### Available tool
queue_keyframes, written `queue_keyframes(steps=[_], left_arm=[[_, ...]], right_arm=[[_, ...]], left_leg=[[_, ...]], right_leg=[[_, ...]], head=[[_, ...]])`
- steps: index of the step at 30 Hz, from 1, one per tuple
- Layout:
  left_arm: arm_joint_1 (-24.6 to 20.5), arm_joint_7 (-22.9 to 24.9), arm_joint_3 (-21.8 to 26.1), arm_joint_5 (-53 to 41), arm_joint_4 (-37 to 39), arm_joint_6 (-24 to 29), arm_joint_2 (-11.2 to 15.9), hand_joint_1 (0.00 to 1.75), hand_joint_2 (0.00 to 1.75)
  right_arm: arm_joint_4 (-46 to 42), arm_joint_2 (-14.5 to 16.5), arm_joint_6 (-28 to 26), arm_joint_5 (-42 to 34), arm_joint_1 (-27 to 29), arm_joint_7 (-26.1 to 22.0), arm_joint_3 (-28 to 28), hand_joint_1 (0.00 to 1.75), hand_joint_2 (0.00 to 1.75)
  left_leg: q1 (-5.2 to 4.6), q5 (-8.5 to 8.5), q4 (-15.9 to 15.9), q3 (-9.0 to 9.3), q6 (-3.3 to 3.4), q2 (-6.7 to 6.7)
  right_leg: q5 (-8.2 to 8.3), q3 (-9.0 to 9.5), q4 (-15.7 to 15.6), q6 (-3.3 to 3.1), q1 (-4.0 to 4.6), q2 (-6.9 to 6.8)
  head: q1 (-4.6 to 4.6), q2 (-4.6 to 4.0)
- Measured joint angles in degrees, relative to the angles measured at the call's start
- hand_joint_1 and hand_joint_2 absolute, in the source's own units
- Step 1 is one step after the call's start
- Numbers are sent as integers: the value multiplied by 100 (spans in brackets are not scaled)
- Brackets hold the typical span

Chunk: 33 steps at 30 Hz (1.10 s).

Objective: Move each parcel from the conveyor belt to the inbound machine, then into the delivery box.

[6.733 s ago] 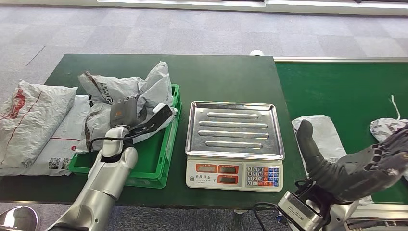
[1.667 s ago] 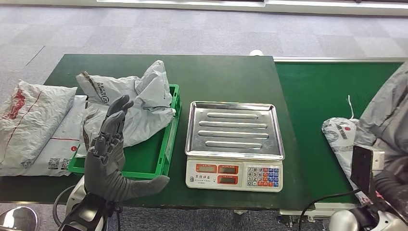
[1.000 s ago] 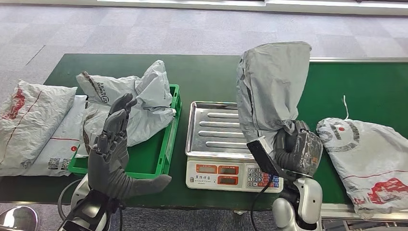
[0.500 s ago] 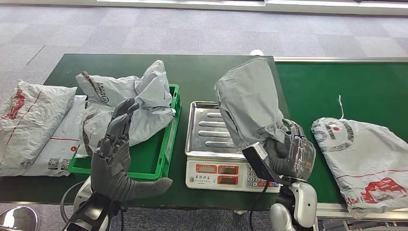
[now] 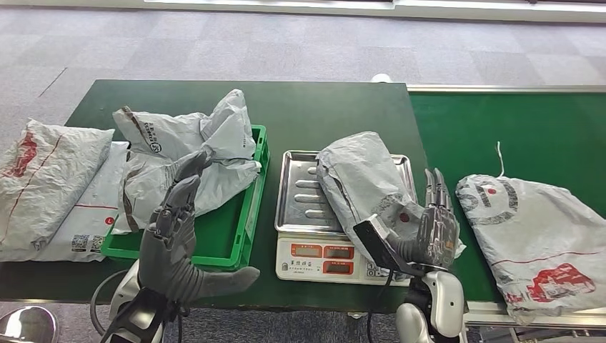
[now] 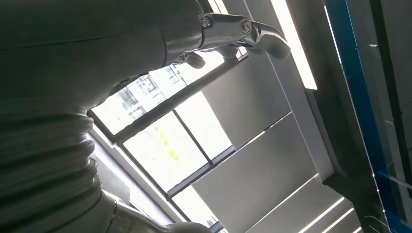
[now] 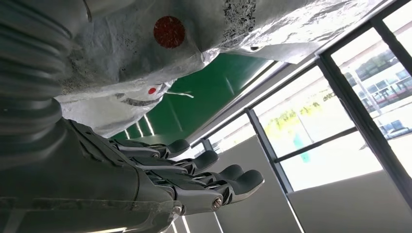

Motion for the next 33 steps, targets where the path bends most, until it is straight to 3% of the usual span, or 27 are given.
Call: queue_keyframes(steps=[10, 13, 16, 18, 20, 22, 27, 33], left_arm=[[121, 0, 0, -9, -38, 64, 5, 0, 175], [144, 0, 0, -51, -46, 67, 5, 0, 175], [138, 16, 1, -256, 5, 38, -25, 0, 175], [48, 85, 2, -450, 162, -1, -99, 0, 175], [-143, 222, 9, -673, 430, 20, -206, 0, 175], [-424, 474, 20, -1021, 771, 181, -320, 0, 175], [-1376, 1175, 26, -2156, 1820, 749, -567, 0, 175], [-2578, 1719, -28, -3402, 3470, 1189, -810, 0, 175]], right_arm=[[38, -10, -131, -50, 0, 5, 8, 0, 175], [-30, -19, -620, -92, 35, -92, 7, 0, 175], [-520, 32, -1714, -293, 142, -867, -76, 0, 175], [-1172, 253, -2054, -656, 194, -2077, -366, 0, 175], [-1854, 483, -2119, -1056, 202, -3098, -760, 0, 175], [-2469, 565, -2133, -1350, 198, -3523, -1074, 0, 175], [-3375, 590, -2127, -1489, 65, -3701, -1281, 0, 175], [-3505, 591, -2110, -1821, -163, -3950, -1282, 0, 175]], left_leg=[[0, 0, 0, 0, 0, 0], [-1, 0, 0, 1, 0, -1], [-3, 0, 1, 2, 0, -1], [-4, 0, 1, 1, 0, -1], [-4, 0, 1, 1, 1, -7], [-5, 0, 1, 1, 2, -14], [-9, 10, 1, 4, 10, -12], [-8, 30, 1, 2, 9, -15]], right_leg=[[0, 0, 0, 0, 0, 0], [0, -1, 0, 0, -1, -1], [0, -5, 0, 0, -2, -1], [0, -7, 0, 0, -3, 0], [-1, -1, -1, 2, -3, -8], [-2, 7, -1, 5, -4, -17], [13, 7, -1, 11, -7, -15], [29, 6, -1, 7, -6, -14]], head=[[0, 0], [-1, 0], [-1, 0], [-1, 0], [-2, 0], [-1, 0], [0, 0], [-1, 0]])
